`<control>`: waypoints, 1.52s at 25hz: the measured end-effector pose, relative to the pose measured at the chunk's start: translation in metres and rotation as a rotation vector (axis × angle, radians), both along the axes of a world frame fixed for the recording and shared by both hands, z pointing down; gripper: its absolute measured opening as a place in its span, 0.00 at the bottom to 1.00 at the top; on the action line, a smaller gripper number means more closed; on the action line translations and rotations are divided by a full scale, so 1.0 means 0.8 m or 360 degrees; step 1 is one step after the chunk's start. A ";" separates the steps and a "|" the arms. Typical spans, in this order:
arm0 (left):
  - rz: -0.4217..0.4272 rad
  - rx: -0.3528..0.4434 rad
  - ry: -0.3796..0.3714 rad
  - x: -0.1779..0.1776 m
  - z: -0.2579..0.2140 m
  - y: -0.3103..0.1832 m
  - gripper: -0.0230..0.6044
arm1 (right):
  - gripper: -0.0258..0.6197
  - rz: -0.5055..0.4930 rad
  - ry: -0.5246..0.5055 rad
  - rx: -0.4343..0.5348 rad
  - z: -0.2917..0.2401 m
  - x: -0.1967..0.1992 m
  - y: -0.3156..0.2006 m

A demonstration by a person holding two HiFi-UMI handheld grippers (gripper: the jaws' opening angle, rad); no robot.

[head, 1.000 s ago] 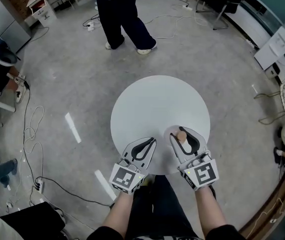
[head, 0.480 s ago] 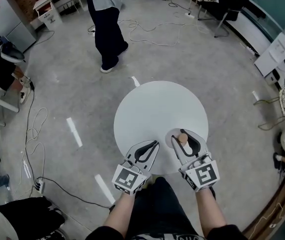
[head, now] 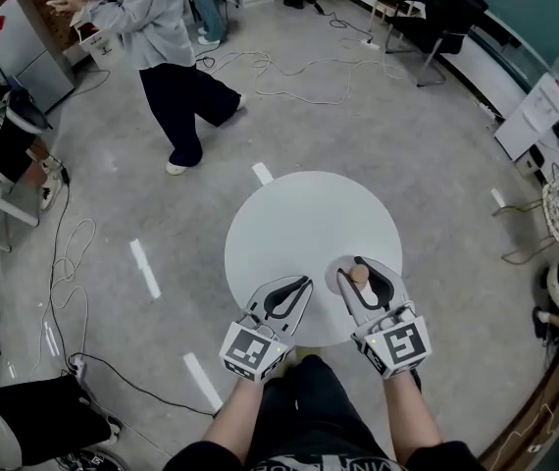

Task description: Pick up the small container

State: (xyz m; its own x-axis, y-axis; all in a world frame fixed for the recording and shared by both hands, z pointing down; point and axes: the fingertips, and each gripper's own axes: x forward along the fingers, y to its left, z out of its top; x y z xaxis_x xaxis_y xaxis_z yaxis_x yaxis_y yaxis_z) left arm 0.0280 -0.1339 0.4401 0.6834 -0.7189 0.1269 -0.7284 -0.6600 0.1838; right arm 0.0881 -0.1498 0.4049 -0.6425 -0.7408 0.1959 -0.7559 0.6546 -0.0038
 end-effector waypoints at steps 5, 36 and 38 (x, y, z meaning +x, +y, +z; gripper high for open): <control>0.0023 0.0025 0.0012 -0.003 -0.015 0.002 0.08 | 0.26 -0.0003 0.0007 0.0006 -0.015 -0.005 0.003; 0.0035 0.0139 0.0003 -0.034 -0.076 -0.005 0.08 | 0.26 -0.0081 0.0000 0.0064 -0.088 -0.043 -0.008; 0.0028 0.0148 0.0005 -0.037 -0.079 -0.005 0.08 | 0.26 -0.0085 -0.0002 0.0069 -0.092 -0.044 -0.008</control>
